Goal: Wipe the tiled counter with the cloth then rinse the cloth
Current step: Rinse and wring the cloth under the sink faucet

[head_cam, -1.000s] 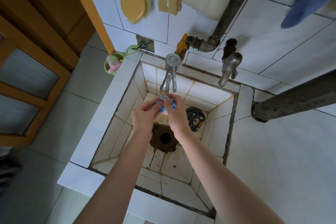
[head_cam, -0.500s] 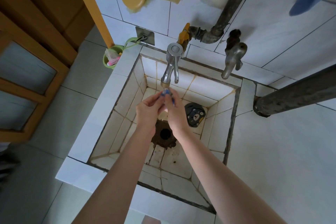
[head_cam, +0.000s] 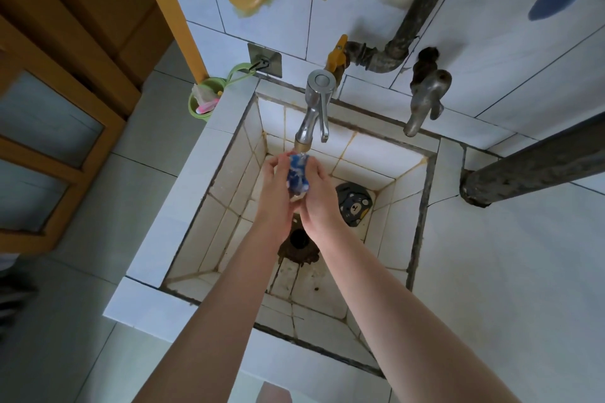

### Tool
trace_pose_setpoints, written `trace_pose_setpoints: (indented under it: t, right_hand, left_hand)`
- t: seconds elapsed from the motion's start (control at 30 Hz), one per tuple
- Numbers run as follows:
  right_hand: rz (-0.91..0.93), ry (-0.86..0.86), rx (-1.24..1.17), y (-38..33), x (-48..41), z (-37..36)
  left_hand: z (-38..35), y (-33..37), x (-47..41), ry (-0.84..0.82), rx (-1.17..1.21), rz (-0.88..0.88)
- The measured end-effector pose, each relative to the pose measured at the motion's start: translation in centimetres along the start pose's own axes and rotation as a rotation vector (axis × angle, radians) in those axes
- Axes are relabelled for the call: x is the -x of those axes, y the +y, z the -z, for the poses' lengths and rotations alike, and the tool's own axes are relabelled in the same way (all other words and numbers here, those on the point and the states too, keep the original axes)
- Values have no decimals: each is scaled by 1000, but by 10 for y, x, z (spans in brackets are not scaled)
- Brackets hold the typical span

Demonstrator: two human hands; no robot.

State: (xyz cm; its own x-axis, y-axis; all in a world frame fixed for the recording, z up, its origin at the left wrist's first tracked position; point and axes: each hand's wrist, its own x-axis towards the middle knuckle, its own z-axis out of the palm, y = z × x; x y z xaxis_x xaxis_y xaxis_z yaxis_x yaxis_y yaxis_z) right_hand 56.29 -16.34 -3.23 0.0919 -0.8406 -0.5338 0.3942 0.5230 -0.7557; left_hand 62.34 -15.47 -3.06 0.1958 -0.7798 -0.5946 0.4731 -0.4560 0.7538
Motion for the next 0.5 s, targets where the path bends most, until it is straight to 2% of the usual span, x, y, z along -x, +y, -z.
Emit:
trace_pose_setpoints:
  t: [0.13,0.27,0.4,0.5]
  right_hand:
    - [50,69,138,-1,-8,-1]
    - [190,118,421,2,-18,8]
    - [233,47,410,0,-9,14]
    - [259,13,439,2,-4,4]
  left_hand:
    - [5,-5,-3,-16,62,42]
    - [7,1,-6,73,-40,12]
    - [2,6,-16,156,-127,7]
    - [-3,9,-22,143,-212,-38]
